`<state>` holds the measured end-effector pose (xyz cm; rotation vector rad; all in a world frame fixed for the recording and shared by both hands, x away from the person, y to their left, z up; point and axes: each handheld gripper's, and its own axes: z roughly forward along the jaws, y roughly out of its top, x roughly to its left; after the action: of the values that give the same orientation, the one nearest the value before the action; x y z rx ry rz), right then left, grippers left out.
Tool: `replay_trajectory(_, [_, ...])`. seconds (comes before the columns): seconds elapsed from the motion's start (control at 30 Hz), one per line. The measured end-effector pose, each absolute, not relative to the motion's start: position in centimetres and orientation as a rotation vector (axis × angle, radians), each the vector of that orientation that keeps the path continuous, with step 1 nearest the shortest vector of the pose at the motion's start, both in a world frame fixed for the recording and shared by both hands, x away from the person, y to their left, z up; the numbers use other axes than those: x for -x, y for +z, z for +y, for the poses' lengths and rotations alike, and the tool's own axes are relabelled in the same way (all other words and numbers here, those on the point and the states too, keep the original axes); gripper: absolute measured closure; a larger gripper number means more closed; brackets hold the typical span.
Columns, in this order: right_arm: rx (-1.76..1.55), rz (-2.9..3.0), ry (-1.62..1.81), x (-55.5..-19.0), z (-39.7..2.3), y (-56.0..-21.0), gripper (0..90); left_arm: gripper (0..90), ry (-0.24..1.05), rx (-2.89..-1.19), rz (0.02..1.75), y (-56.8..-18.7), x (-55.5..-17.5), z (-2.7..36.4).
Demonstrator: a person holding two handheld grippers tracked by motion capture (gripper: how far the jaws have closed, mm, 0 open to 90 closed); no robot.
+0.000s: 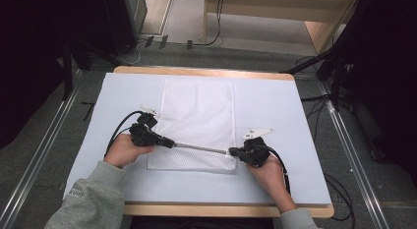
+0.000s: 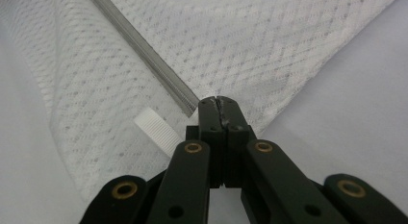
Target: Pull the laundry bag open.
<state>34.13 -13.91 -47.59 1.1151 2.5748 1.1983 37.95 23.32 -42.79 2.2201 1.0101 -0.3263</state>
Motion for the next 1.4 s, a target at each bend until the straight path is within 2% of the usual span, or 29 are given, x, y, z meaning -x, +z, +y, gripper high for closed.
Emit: replay_trajectory(1.4, [-1.120,2.592,1.189,-34.3,-13.9,-47.5,90.0,88.0,-0.311,-2.194,1.080,-42.7,-37.6,26.6])
